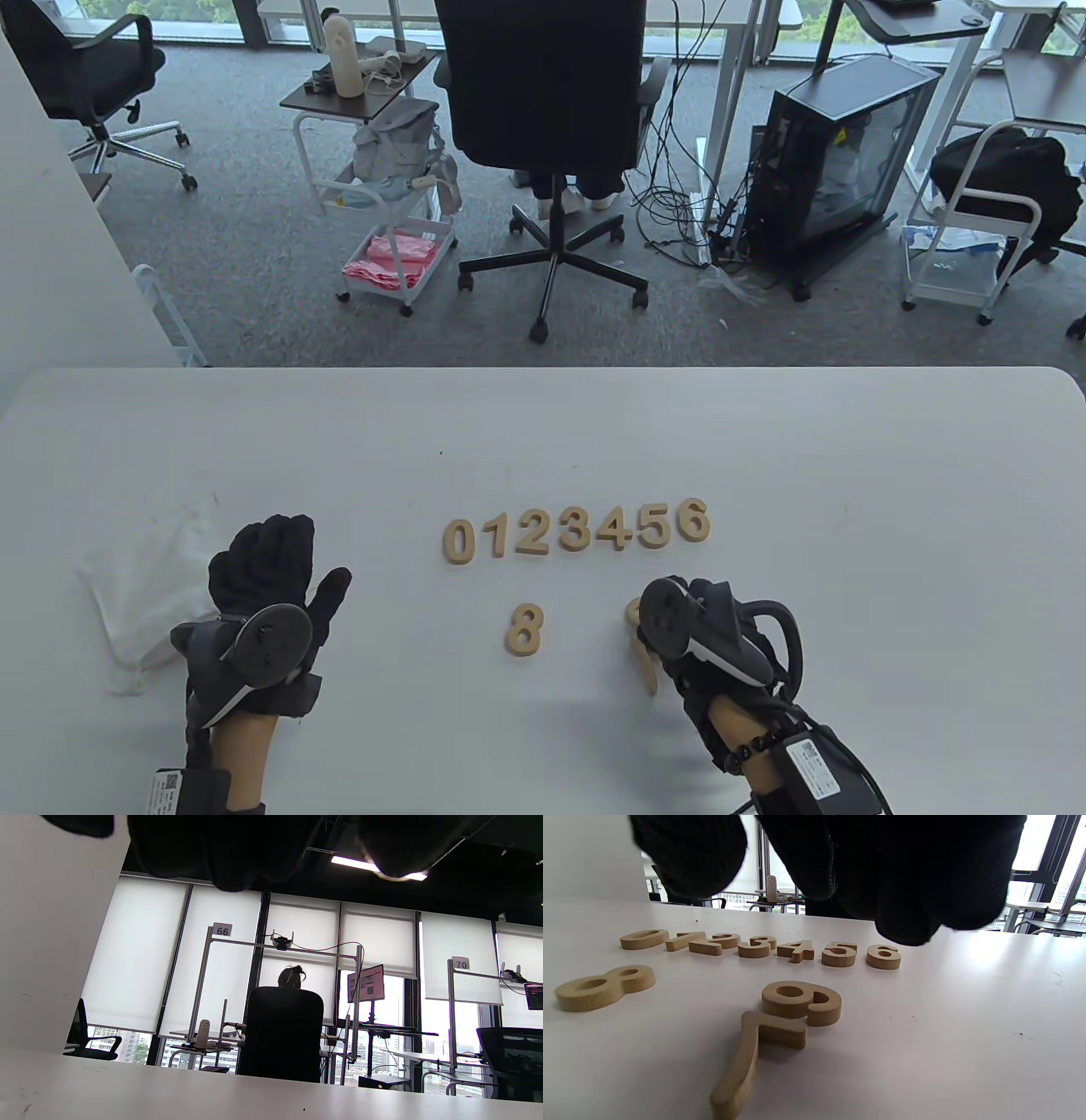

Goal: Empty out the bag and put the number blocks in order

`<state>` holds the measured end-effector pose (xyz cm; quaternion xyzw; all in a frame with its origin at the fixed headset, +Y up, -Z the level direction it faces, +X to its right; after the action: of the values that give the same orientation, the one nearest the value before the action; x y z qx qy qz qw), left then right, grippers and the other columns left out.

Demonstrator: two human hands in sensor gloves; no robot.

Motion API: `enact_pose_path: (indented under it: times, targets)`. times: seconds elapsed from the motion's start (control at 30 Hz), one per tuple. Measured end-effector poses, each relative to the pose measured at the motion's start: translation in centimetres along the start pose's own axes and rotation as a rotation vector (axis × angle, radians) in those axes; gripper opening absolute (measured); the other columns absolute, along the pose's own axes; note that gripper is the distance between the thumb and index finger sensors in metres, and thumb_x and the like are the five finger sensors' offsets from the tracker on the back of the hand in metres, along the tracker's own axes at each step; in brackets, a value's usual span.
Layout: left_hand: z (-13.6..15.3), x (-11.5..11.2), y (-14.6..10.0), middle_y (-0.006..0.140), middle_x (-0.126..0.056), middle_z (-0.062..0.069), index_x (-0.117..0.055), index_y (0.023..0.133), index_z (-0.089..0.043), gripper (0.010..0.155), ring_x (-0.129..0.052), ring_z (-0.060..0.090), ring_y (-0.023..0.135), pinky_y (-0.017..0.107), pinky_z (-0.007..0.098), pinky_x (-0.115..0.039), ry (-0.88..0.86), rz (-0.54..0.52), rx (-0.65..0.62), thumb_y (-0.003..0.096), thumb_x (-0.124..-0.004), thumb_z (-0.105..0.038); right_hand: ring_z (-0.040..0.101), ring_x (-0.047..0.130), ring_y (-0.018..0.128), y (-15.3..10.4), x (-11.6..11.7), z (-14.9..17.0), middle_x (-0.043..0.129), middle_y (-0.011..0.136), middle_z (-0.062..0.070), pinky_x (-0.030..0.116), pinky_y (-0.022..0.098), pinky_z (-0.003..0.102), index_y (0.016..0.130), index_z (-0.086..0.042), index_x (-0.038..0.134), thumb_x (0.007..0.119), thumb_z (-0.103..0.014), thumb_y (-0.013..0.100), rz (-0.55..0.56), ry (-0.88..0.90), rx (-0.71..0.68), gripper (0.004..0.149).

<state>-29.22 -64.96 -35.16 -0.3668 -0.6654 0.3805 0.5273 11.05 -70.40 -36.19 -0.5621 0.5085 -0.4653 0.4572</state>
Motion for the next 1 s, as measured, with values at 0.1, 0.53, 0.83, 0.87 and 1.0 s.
enact_pose_path:
  times: [0.1,0.53,0.83,0.87,1.0]
  targets:
    - [0.0,-0.1,0.0,0.109,-0.063,0.028,-0.061,0.109,-0.006,0.074,-0.068,0.06,0.097,0.064,0.08,-0.052,-0.008,0.001,-0.001,0.0516,-0.07,-0.052,0.046,0.096,0.069,-0.3,1.4,-1.2,0.081,0.094,0.027,0.09,0.05,0.053,0.103,-0.005,0.07,0.079,-0.047,0.048,-0.02,-0.051,-0.014,0.07]
    - [0.0,-0.3,0.0,0.109,-0.063,0.028,-0.061,0.109,-0.006,0.074,-0.068,0.061,0.097,0.064,0.079,-0.053,0.006,0.014,0.004,0.0516,-0.07,-0.052,0.043,0.097,0.066,0.3,5.4,-3.5,0.083,0.091,0.024,0.09,0.048,0.05,0.104,-0.013,0.069,0.079,-0.046,0.048,-0.035,-0.185,-0.053,0.066]
    - [0.4,0.1,-0.1,0.109,-0.063,0.028,-0.061,0.109,-0.006,0.074,-0.068,0.061,0.097,0.064,0.079,-0.052,0.0,0.007,0.024,0.0516,-0.07,-0.052,0.042,0.097,0.065,0.4,6.5,-3.8,0.08,0.091,0.026,0.09,0.047,0.049,0.104,-0.01,0.067,0.081,-0.04,0.048,-0.07,-0.181,-0.025,0.065]
    - [0.4,0.1,-0.1,0.109,-0.063,0.028,-0.061,0.109,-0.006,0.074,-0.068,0.061,0.097,0.064,0.079,-0.052,-0.001,0.006,0.025,0.0515,-0.07,-0.052,0.042,0.097,0.064,0.4,6.5,-3.7,0.08,0.09,0.026,0.09,0.047,0.048,0.104,-0.01,0.067,0.082,-0.038,0.048,-0.07,-0.171,-0.014,0.064]
    - [0.5,0.1,-0.1,0.109,-0.063,0.027,-0.061,0.109,-0.006,0.074,-0.068,0.061,0.097,0.064,0.079,-0.052,-0.001,0.005,0.029,0.0515,-0.07,-0.052,0.039,0.098,0.062,0.4,6.5,-3.5,0.079,0.089,0.028,0.091,0.045,0.046,0.103,-0.01,0.067,0.084,-0.035,0.048,-0.077,-0.134,0.027,0.063]
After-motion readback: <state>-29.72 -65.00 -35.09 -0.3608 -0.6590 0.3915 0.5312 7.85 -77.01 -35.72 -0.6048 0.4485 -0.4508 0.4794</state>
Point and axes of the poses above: the tracker on the back of each hand, its own z axis roughly to the little-finger side, its own y axis roughly from the wrist to the fingertips, x = y × z, the point moved 4 cm from there along y, roughly from the wrist to the fingertips
